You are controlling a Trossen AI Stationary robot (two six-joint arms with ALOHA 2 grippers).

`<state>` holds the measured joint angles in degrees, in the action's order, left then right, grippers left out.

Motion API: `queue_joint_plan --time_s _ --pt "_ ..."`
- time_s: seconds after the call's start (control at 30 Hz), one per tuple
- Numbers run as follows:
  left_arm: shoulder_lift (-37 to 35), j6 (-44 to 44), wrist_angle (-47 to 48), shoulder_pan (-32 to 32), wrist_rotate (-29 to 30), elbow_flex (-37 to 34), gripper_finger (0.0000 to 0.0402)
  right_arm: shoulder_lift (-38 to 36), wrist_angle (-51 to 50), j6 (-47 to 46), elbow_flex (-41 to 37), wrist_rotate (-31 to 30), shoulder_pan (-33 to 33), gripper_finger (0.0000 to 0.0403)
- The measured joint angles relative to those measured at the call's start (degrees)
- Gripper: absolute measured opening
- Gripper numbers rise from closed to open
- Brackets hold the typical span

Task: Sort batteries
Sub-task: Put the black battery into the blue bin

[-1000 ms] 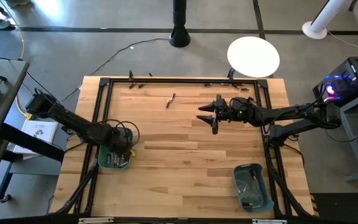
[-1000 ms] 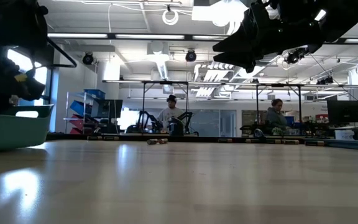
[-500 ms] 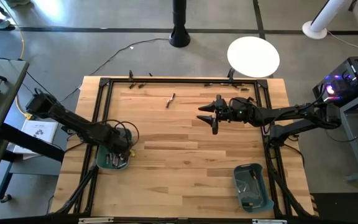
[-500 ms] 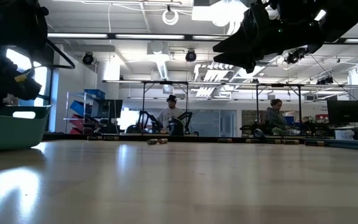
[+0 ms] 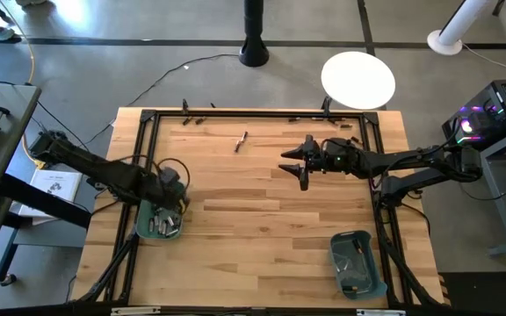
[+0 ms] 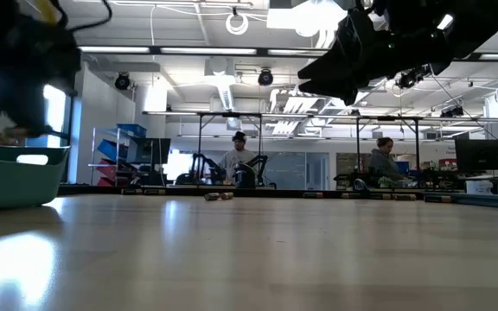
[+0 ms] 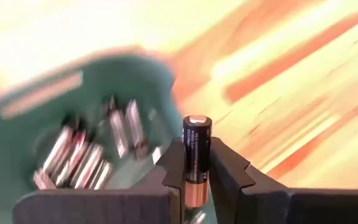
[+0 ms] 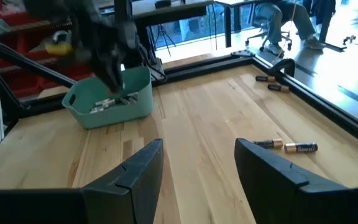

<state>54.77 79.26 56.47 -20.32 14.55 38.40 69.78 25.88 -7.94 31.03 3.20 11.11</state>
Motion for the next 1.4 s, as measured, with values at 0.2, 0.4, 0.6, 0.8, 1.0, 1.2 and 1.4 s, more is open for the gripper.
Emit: queue_joint_plan --time_s 0.2,0.4,0.6,0.8,1.0,1.2,1.4 --pt "-4.17 -6.17 -2.23 0.0 14.4 4.86 0.0031 0.0 -0.36 0.04 0.0 0.01 -0.01 0.0193" --pt "-5.17 -24.01 -27.05 0.04 26.0 1.56 0.0031 1.2 0.34 1.5 0.0 2.08 -0.53 0.0193" --pt "0.25 -49.19 -69.83 0.92 28.42 -8.69 0.0031 9.42 10.88 1.48 -0.02 4.52 -2.78 0.0193" --pt "11.4 -65.91 -104.3 3.78 23.69 -13.43 0.0031 20.15 28.52 -1.94 1.13 7.65 -5.3 0.0193" --pt "22.85 -68.78 -117.59 6.95 13.35 -10.7 0.0031 27.3 30.48 -0.81 9.25 8.28 -7.35 0.0193" --pt "27.94 -68.91 -117.36 8.0 10.55 -7.63 0.0031 28.22 25.69 0.96 16.88 10.81 -7.79 0.0193" --pt "27.78 -69.0 -116.39 8.72 8.48 -7.55 0.0031 27.83 14.33 3.1 22.24 12.29 -7.77 0.019"
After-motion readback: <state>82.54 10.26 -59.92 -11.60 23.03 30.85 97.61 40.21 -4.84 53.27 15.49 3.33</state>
